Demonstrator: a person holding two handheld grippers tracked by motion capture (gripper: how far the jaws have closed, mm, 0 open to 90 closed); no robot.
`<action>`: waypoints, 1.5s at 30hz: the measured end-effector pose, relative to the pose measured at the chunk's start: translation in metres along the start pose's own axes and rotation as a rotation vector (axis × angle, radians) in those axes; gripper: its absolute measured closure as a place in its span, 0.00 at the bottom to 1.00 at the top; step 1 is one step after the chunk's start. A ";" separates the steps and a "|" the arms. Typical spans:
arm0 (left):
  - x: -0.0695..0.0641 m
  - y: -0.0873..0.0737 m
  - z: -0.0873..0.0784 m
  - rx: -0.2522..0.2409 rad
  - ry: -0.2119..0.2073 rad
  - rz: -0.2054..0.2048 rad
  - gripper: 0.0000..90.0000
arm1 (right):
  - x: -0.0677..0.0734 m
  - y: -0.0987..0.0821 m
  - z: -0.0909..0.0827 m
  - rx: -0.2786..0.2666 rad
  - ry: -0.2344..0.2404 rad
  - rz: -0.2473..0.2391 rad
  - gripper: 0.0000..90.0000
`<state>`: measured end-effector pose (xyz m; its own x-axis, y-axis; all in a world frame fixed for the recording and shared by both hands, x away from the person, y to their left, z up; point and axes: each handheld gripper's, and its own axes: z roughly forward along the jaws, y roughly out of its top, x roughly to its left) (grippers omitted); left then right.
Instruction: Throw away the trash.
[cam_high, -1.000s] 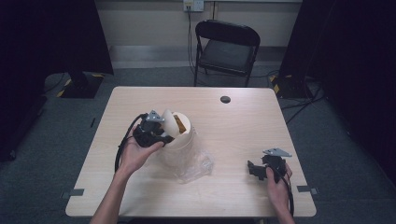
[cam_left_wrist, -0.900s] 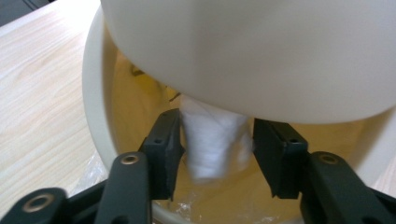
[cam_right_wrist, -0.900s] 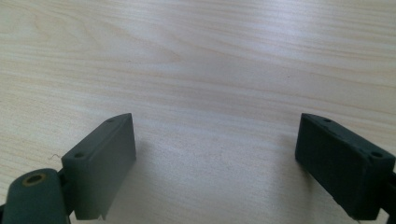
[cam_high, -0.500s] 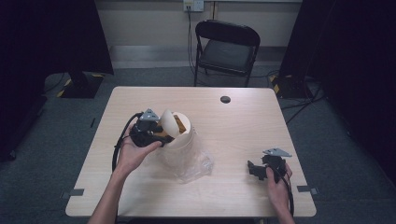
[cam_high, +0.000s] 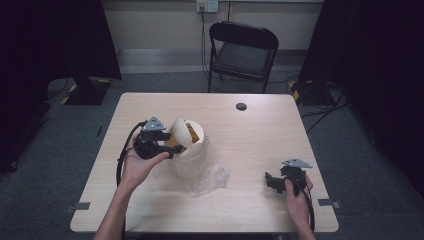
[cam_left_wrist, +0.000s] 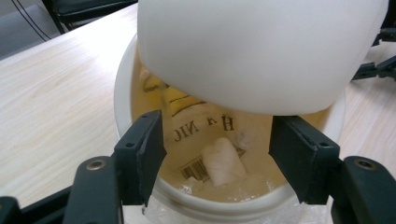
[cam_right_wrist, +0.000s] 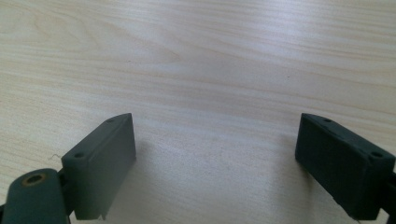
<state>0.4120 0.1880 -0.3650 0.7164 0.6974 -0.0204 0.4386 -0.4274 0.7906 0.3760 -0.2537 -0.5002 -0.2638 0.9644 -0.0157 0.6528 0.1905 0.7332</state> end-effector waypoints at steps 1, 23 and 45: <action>0.000 0.000 0.001 0.003 -0.005 -0.001 0.39 | 0.000 0.000 0.000 -0.001 -0.001 0.000 0.13; 0.012 -0.016 -0.025 -0.079 0.020 -0.045 0.21 | 0.000 0.000 0.000 0.000 0.000 0.000 0.13; 0.035 -0.080 -0.072 -0.049 0.171 -0.159 0.18 | 0.000 0.000 0.000 -0.001 -0.001 0.001 0.13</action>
<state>0.3631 0.2883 -0.3843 0.5363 0.8428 -0.0459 0.5082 -0.2791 0.8147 0.3760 -0.2536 -0.5003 -0.2630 0.9647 -0.0158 0.6523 0.1899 0.7338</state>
